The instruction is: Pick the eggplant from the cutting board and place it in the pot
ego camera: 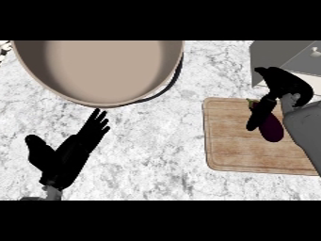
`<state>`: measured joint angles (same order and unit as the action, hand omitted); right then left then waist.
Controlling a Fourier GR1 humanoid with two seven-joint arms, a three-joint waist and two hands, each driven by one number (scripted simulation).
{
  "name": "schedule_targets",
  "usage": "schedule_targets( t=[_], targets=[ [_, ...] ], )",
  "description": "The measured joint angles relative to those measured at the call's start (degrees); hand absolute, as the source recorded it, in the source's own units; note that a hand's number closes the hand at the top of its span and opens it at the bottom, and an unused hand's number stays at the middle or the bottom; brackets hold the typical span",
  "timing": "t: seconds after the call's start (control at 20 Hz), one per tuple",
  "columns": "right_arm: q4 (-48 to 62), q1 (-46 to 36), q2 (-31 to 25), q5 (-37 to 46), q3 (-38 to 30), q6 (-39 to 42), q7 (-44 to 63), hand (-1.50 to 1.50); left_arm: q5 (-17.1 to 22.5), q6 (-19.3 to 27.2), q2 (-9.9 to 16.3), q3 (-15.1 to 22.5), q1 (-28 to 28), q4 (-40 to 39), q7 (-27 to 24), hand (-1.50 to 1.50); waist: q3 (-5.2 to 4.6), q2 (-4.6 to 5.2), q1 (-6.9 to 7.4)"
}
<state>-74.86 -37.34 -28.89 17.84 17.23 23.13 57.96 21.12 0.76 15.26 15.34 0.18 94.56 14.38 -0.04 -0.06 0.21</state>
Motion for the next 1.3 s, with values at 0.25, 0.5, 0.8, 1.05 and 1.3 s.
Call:
schedule_targets(
  t=[0.25,0.5,0.8,1.05,1.3],
  targets=[
    [-0.6,2.5,-0.8,2.9,0.3,0.7,-0.5,-1.50,-1.1,-0.3,-1.2,-0.3,0.3,-1.2,-1.0,0.00,-0.01,-0.01,-0.12],
    [0.6,3.8,0.3,5.1,-0.6,1.6,-1.7,-1.50,-0.5,-2.2,-0.8,-2.1,0.3,-1.1,-0.5,0.00,-0.01,0.01,-0.03],
    [0.7,6.2,1.6,7.7,-1.7,2.1,-2.3,-1.50,-1.4,-2.5,-1.5,-2.8,0.2,-0.7,0.9,0.00,0.00,0.02,0.03],
    [1.4,7.0,2.6,10.0,-3.3,2.5,-2.8,-1.50,-2.6,-2.6,-2.9,-2.8,1.3,0.2,0.6,0.00,0.01,0.02,0.06],
    [3.9,8.1,4.2,13.1,-4.3,2.9,-4.5,-1.50,-4.0,-2.6,-4.1,-2.6,1.5,1.6,1.7,0.00,0.00,0.04,0.07]
  ],
)
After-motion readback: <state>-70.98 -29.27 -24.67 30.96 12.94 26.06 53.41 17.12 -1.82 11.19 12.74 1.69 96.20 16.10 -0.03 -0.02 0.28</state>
